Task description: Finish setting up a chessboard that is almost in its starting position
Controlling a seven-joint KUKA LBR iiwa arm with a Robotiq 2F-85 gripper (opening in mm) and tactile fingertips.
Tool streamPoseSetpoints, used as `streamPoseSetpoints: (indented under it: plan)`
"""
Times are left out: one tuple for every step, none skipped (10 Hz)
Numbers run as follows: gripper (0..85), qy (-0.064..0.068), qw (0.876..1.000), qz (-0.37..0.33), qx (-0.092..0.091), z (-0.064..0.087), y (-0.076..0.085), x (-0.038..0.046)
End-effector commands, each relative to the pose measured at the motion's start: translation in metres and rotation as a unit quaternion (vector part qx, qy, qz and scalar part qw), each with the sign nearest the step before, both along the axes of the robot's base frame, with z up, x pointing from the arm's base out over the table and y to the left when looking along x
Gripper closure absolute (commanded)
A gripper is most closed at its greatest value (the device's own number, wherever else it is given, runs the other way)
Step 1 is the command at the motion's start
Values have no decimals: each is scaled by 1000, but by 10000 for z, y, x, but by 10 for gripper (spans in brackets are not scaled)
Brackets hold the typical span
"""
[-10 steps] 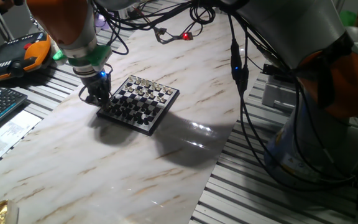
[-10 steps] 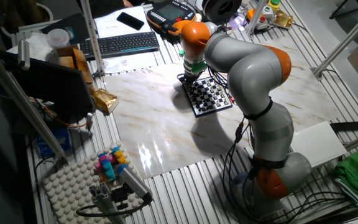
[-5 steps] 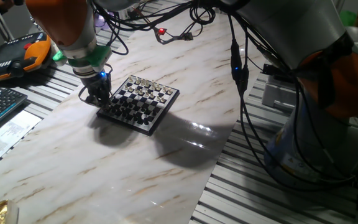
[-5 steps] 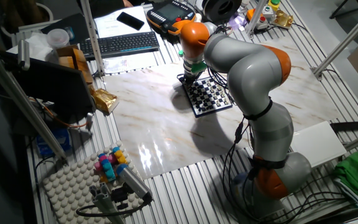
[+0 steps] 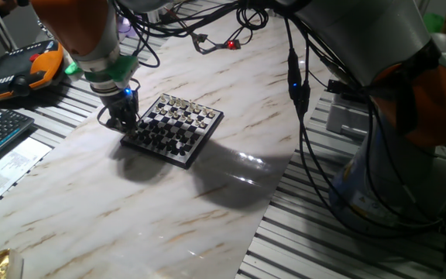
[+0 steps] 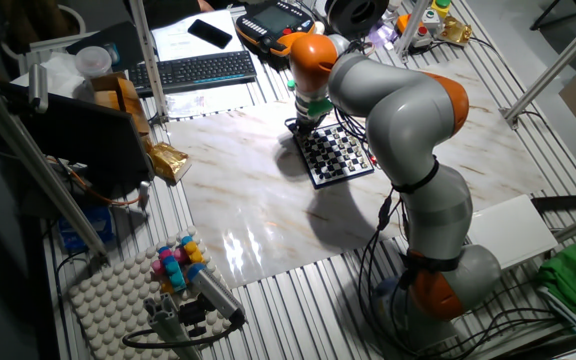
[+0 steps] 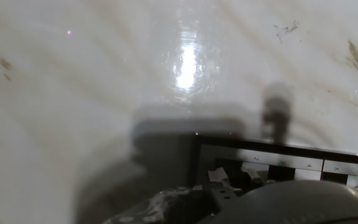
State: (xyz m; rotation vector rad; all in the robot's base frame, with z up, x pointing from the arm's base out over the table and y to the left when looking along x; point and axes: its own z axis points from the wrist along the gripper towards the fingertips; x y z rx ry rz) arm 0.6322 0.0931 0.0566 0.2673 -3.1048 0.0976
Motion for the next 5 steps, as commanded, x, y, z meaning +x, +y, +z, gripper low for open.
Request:
streamPoseSetpoints:
  plan:
    - [650,1,1000,0,1,-6,0,1]
    - [650,1,1000,1,1,-18,-1,4]
    - [650,1,1000,1,2,-31,-1,9]
    - [647,1,1000,2,2,-40,-3,11]
    - [640,1,1000,4,-1,-39,-4,11]
